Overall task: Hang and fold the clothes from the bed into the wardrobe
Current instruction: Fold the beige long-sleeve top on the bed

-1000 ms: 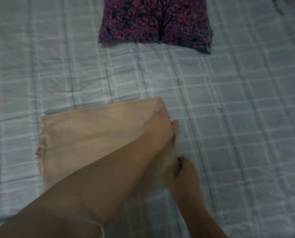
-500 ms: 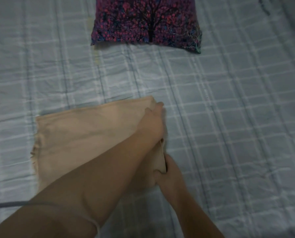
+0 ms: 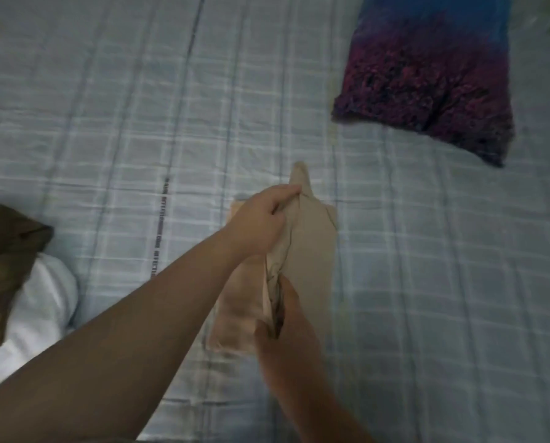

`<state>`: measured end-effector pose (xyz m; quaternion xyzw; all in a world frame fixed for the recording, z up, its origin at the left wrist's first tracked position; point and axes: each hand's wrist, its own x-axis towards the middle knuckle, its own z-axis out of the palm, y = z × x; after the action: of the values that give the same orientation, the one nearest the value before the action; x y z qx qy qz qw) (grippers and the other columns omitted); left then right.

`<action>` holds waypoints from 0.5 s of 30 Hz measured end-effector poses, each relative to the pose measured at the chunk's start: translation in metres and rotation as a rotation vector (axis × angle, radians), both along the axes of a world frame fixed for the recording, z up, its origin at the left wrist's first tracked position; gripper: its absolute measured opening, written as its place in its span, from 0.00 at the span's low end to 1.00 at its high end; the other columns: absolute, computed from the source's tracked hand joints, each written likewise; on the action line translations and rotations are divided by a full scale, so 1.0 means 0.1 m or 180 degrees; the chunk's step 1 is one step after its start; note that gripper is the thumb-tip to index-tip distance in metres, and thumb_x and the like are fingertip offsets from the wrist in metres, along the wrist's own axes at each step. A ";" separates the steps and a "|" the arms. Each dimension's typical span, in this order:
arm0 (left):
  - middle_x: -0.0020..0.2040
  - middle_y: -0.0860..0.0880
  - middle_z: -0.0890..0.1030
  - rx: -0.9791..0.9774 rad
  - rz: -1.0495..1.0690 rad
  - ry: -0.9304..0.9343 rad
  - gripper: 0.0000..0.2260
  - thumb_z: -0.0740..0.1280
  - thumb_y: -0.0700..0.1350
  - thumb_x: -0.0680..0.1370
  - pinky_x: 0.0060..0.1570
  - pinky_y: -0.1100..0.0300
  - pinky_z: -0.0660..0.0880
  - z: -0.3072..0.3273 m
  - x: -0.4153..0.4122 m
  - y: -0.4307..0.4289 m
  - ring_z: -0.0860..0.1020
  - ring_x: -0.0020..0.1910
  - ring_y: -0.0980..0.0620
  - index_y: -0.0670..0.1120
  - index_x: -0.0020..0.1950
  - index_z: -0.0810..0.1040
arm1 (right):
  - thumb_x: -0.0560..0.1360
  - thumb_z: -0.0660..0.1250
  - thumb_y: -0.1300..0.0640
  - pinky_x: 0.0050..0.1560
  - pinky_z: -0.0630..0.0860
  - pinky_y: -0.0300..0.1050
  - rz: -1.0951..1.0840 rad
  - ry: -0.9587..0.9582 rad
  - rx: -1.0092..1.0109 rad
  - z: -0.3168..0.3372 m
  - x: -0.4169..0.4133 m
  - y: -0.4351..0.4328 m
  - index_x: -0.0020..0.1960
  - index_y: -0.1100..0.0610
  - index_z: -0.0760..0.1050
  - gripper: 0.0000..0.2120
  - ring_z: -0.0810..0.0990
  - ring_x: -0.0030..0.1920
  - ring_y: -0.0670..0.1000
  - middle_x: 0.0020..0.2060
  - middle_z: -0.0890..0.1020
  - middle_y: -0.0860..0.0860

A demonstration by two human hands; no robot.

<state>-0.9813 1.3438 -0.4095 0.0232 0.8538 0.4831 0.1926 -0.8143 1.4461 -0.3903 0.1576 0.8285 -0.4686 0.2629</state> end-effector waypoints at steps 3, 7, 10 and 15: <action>0.75 0.50 0.68 -0.0365 0.0146 -0.0177 0.29 0.59 0.30 0.75 0.72 0.62 0.61 -0.33 0.12 -0.62 0.67 0.72 0.52 0.49 0.75 0.69 | 0.76 0.64 0.54 0.66 0.69 0.41 0.0345 -0.0094 0.0309 -0.25 0.03 -0.51 0.79 0.42 0.51 0.36 0.74 0.67 0.47 0.71 0.72 0.43; 0.74 0.46 0.70 -0.0402 0.0400 -0.0427 0.29 0.60 0.32 0.76 0.73 0.55 0.63 -0.79 0.32 -1.05 0.69 0.72 0.49 0.46 0.76 0.67 | 0.76 0.63 0.52 0.59 0.76 0.50 0.0886 -0.0102 0.0830 -0.61 0.08 -0.86 0.79 0.43 0.48 0.36 0.79 0.60 0.55 0.65 0.77 0.49; 0.73 0.47 0.71 -0.0190 0.0363 -0.0254 0.30 0.62 0.32 0.75 0.72 0.54 0.65 -1.01 0.44 -1.13 0.70 0.71 0.49 0.48 0.76 0.67 | 0.76 0.61 0.47 0.57 0.76 0.50 0.1066 0.0050 0.0928 -0.77 0.15 -0.92 0.80 0.45 0.46 0.37 0.81 0.58 0.55 0.65 0.78 0.49; 0.57 0.53 0.75 -0.0135 0.0779 0.0020 0.19 0.62 0.34 0.74 0.61 0.53 0.75 -0.94 0.83 -1.12 0.75 0.54 0.52 0.49 0.63 0.74 | 0.75 0.46 0.37 0.57 0.76 0.47 0.0719 0.0333 0.0561 -0.72 0.23 -0.69 0.72 0.45 0.67 0.29 0.81 0.55 0.52 0.58 0.81 0.48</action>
<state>-0.8987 1.2321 -0.5033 -0.0838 0.8609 0.4847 0.1300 -0.7914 1.3772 -0.4624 0.0612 0.8915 -0.3690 0.2556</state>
